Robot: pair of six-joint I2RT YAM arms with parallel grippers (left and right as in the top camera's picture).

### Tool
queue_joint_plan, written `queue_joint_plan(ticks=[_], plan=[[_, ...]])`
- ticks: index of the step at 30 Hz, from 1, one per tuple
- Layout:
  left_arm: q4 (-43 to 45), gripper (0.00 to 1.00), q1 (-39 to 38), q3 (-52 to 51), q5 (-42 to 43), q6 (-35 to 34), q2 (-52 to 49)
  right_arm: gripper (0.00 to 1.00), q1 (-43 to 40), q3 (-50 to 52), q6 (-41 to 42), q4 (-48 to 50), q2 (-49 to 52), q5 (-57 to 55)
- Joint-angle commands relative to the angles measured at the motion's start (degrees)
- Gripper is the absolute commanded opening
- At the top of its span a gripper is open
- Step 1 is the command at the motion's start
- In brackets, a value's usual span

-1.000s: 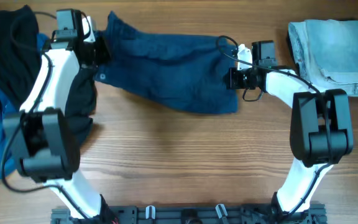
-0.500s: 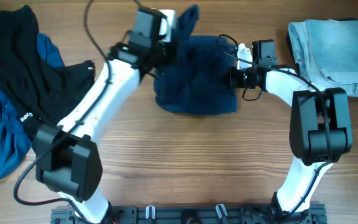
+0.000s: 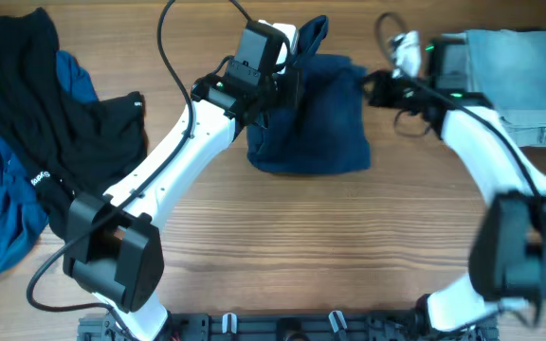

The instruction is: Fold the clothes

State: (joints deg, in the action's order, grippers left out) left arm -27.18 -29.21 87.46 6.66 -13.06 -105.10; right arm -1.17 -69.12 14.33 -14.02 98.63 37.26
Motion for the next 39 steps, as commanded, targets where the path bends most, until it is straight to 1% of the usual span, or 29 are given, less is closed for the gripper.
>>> queue_joint_plan(ticks=[1,5,6,7,8,10,11,13,15,16,18,20,21,22,23,24,26,27,28,29,30,31,37,39], plan=[[0.6,0.04,-0.2,-0.1,-0.3,-0.9,0.1,0.04,-3.4,-1.0,2.4,-1.7,-5.6,-2.1],[0.8,0.04,-0.8,-0.1,-0.1,-1.2,0.0,0.04,-7.0,-1.0,0.6,-7.0,-6.3,-2.8],[1.3,0.09,-1.3,-0.1,-0.1,-1.2,0.0,0.04,-7.4,-1.0,0.3,-7.6,-6.3,-2.9],[1.7,0.16,-1.8,-0.1,-0.1,-1.2,0.0,0.04,-7.7,-1.0,0.2,-7.6,-6.3,-2.9],[2.4,0.33,-2.5,-0.1,-0.1,-1.2,0.0,0.04,-7.9,-1.0,0.3,-7.6,-6.3,-2.9],[4.4,0.70,-4.5,-0.1,1.3,-1.2,0.0,0.04,-8.3,-1.0,0.3,-7.6,-6.3,-2.9],[5.7,0.81,-5.8,-0.1,2.4,-1.2,0.0,0.04,-8.3,-1.0,0.3,-7.6,-6.3,-2.9],[7.9,0.91,-8.0,-0.1,3.1,-1.1,0.0,0.04,-8.3,-1.0,0.3,-7.5,-6.3,-2.9],[9.6,0.93,-9.4,-0.1,1.4,-1.1,0.0,0.04,-8.3,-1.0,0.3,-7.5,-6.3,-2.9],[9.8,0.93,-9.5,-0.1,-1.0,-1.1,0.0,0.04,-8.3,-1.0,0.3,-7.7,-6.3,-2.9],[9.9,0.96,-7.8,-0.1,-4.5,-1.2,0.0,0.04,-8.3,-1.0,0.2,-8.4,-6.3,-2.9],[9.1,0.98,-5.1,-0.1,-4.6,-2.7,0.5,0.04,-8.0,-0.9,-1.2,-9.2,-6.2,-3.0],[8.2,0.98,-2.8,-0.1,-4.6,-4.9,1.0,0.05,-7.6,-0.7,-3.3,-9.7,-5.9,-2.9],[7.6,0.98,-1.0,-0.1,-4.2,-6.7,1.3,0.06,-7.1,-0.6,-4.9,-10.5,-5.6,-3.0],[6.8,1.00,1.3,-0.1,-1.8,-7.4,1.4,0.10,-6.4,-0.6,-7.2,-11.6,-4.5,-3.0],[6.2,1.00,2.4,-0.1,0.0,-7.4,1.4,0.16,-5.9,-0.6,-8.4,-12.0,-3.7,-2.9],[4.1,1.00,4.4,-0.1,2.4,-7.4,1.3,0.52,-4.5,-0.6,-11.4,-12.4,-0.8,-3.0],[2.7,0.99,5.2,-0.1,2.3,-7.3,1.3,0.64,-3.6,-0.6,-12.4,-12.2,1.0,-3.5],[1.6,0.99,5.8,-0.1,2.3,-7.3,1.3,0.73,-2.8,-0.6,-12.9,-12.0,2.9,-4.8],[0.4,1.00,6.3,-0.1,2.3,-7.1,1.3,0.85,-1.7,-0.6,-12.9,-11.5,5.7,-7.4],[-0.5,0.99,6.6,-0.1,2.3,-6.9,1.3,0.93,-1.0,-0.6,-12.9,-11.0,7.8,-8.8],[-1.0,0.99,7.0,-0.1,2.2,-6.7,1.3,1.00,-0.3,-0.6,-13.6,-10.0,10.7,-9.2],[-2.7,0.98,8.1,-0.1,0.7,-6.7,1.3,1.00,0.8,-0.6,-14.3,-5.6,18.4,-9.4],[-3.5,0.98,8.1,-0.1,-1.6,-6.7,1.3,1.00,0.9,-0.6,-14.3,-4.7,19.8,-9.4]])
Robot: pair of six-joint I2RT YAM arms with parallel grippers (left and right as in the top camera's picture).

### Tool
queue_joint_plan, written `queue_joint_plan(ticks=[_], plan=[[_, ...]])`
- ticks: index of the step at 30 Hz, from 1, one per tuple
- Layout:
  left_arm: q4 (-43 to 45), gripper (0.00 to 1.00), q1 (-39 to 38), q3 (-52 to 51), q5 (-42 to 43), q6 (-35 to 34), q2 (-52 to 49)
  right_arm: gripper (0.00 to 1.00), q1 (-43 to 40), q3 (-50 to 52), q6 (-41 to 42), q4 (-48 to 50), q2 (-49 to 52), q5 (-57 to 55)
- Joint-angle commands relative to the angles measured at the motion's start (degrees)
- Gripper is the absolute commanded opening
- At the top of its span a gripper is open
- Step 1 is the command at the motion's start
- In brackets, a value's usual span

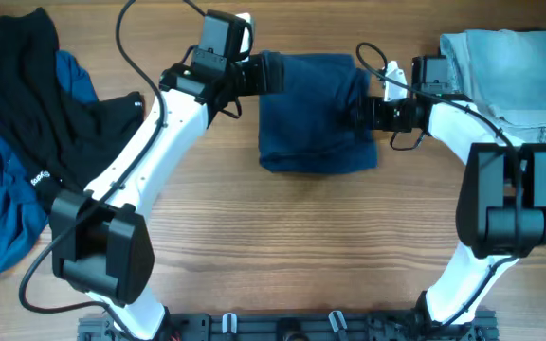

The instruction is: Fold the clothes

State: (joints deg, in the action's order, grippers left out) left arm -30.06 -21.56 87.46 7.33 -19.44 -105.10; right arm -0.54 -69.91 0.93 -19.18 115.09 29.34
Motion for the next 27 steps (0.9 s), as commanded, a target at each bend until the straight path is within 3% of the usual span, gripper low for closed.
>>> queue_joint_plan(ticks=[1,8,9,10,11,12,15,21,27], plan=[[-1.0,0.98,0.5,-0.1,-3.5,-0.3,1.3,1.00,0.3,0.2,-0.9,0.8,3.7,-1.2],[-1.7,0.97,1.9,-0.1,-4.4,-0.3,1.3,0.99,5.4,0.2,1.1,1.9,5.9,1.7],[-1.7,0.97,2.0,-0.1,-4.4,-0.3,1.3,0.95,6.6,0.2,2.8,2.5,6.2,1.7],[-1.7,0.97,2.0,-0.1,-4.4,-0.3,1.3,0.87,7.3,0.2,4.0,3.0,6.4,1.7],[-1.7,0.97,2.0,-0.1,-4.4,-0.3,1.3,0.72,8.1,0.2,5.3,3.6,6.6,1.7],[-1.7,0.97,2.0,-0.1,-4.4,-0.3,1.3,0.47,8.6,0.2,5.8,4.0,6.7,1.8],[-1.8,0.97,2.0,-0.1,-4.4,-0.3,1.3,0.04,8.9,0.2,8.5,5.0,6.7,1.7],[-1.9,0.97,2.0,-0.1,-5.9,-0.3,1.3,0.04,6.1,0.2,12.9,9.7,3.3,9.3],[-2.0,0.97,2.9,-0.1,-5.9,-0.3,1.3,0.04,2.0,0.1,22.7,12.7,-12.4,7.8]])
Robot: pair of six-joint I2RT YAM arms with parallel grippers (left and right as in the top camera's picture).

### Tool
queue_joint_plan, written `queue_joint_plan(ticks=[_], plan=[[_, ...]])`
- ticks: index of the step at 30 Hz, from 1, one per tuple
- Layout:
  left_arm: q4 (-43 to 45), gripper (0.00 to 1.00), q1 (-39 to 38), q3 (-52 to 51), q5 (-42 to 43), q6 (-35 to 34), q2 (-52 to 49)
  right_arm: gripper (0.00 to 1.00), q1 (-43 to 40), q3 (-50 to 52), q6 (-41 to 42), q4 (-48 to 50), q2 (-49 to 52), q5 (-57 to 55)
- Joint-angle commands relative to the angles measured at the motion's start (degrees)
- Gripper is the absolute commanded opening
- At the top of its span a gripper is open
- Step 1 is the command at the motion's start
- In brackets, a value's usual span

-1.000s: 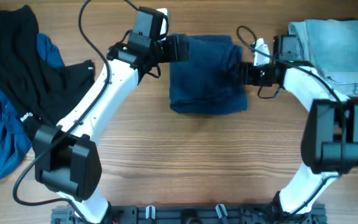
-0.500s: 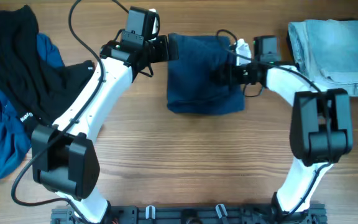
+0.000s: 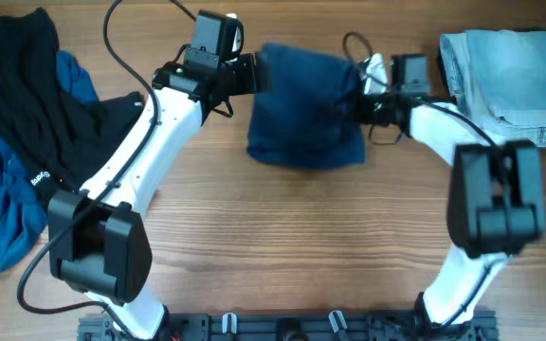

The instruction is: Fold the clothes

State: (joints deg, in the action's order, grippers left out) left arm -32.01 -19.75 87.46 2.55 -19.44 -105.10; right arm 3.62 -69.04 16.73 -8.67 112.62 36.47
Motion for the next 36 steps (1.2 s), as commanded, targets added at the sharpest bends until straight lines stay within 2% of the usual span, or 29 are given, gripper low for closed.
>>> queue_joint_plan(ticks=[1,6,9,16,20,27,31,36], plan=[[-0.1,0.97,1.3,-0.1,-1.2,-0.3,1.3,0.04,-3.2,-0.8,9.2,3.5,-12.4,0.5],[-2.0,0.98,2.4,-0.1,-1.2,-0.3,1.3,0.05,-10.7,-0.8,22.0,10.2,-20.5,0.5],[-3.0,0.98,3.2,-0.1,-1.2,-0.3,1.3,0.04,-16.5,-0.8,25.9,12.5,-21.0,0.5],[-3.9,0.98,4.3,-0.1,-3.2,-0.3,1.2,0.04,-30.4,-0.8,30.4,21.3,-21.0,0.3],[-4.7,0.99,4.3,-0.1,-4.2,-0.3,1.2,0.04,-36.0,-0.8,31.6,22.6,-19.2,-3.7],[-5.1,1.00,4.3,-0.1,-4.2,-0.3,1.2,0.04,-38.7,-0.8,36.4,40.2,-6.0,-4.5],[-5.1,1.00,4.3,-0.1,-4.2,-0.3,1.2,0.04,-38.7,-0.8,37.6,42.0,1.5,-5.0],[-4.5,1.00,4.3,-0.1,-4.2,-0.3,1.2,0.04,-39.9,-0.7,39.0,38.0,2.4,-2.3]])
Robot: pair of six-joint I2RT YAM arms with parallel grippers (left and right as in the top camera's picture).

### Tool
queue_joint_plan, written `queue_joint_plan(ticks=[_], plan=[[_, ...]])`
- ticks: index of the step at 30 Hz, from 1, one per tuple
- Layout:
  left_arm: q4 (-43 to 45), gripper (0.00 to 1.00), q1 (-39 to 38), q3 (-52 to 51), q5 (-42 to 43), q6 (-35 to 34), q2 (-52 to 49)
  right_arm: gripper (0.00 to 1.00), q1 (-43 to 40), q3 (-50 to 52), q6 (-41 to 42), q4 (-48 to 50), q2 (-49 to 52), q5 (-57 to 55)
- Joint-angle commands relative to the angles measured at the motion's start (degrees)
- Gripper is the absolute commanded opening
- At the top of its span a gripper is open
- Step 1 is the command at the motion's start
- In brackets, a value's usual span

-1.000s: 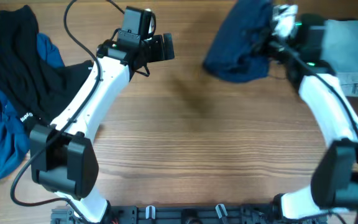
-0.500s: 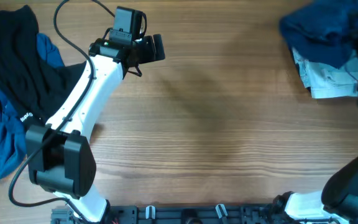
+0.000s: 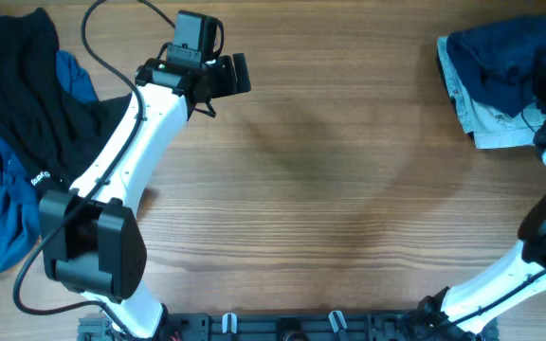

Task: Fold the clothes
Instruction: 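Carry the folded shorts with the right gripper onto the jeans stack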

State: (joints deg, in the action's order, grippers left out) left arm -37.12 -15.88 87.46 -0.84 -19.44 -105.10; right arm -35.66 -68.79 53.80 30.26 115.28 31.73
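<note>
A folded navy garment point(image 3: 500, 47) lies rumpled on top of the folded light-blue jeans point(image 3: 486, 128) at the table's far right corner. My right gripper sits at the garment's right side, dark against the cloth and partly cut off by the frame edge; it looks shut on the navy fabric. My left gripper point(image 3: 239, 74) stands open and empty over bare wood at the back, left of centre. A heap of black clothes point(image 3: 41, 104) and blue clothes point(image 3: 3, 213) lies at the far left.
The left arm point(image 3: 126, 142) crosses the right edge of the unfolded heap. The right arm's lower links run down the right border. The wooden table point(image 3: 330, 189) shows bare between the two arms.
The navy garment has gone from the back centre of the table to the top of the jeans at the far right, with my right gripper. My left gripper has let go and shifted slightly left.
First the left gripper held the navy garment at its top while the right arm hovered near the jeans. Then both grippers held the folded garment by its left and right edges at back centre. Now it rests on the jeans, with the left gripper empty.
</note>
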Motion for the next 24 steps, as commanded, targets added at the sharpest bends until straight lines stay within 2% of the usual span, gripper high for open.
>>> queue_joint_plan(ticks=[1,4,6,7,9,10,13,16,21,24], plan=[[0.8,1.00,0.4,-0.1,-0.8,-0.3,1.2,0.04,-1.2,-0.9,2.6,-2.7,-0.8,2.8],[1.4,1.00,0.4,-0.1,-0.8,-0.4,1.2,0.05,-2.6,-1.0,0.7,-12.1,-4.3,2.2],[1.5,1.00,0.4,-0.1,-0.8,-0.3,1.2,0.29,-3.0,-1.0,-4.1,-21.2,-8.2,-2.0],[1.5,1.00,0.4,-0.1,-0.7,-0.3,1.2,0.47,-3.0,-0.9,-7.2,-26.5,-10.6,-5.5],[1.5,1.00,0.4,-0.1,-0.7,-0.3,1.2,0.65,-2.9,-1.0,-10.7,-34.0,-14.4,-11.6],[1.5,1.00,0.4,-0.1,-0.7,-0.3,1.2,0.68,-3.0,-1.0,-13.5,-39.0,-17.2,-15.5],[1.5,1.00,0.4,-0.1,-0.7,-0.4,1.2,0.70,-3.0,-1.0,-14.9,-49.4,-22.5,-24.8],[1.5,1.00,0.4,-0.1,-0.7,-0.4,1.2,0.72,-2.9,-1.0,-15.3,-54.9,-25.7,-24.5],[1.5,1.00,0.3,-0.1,-0.7,-0.4,1.2,0.72,-2.9,-1.0,-27.4,-52.4,-30.6,-0.2],[1.4,1.00,0.3,-0.1,-0.7,-0.4,1.2,0.72,-2.9,-0.9,-32.8,-47.5,-31.7,5.2]])
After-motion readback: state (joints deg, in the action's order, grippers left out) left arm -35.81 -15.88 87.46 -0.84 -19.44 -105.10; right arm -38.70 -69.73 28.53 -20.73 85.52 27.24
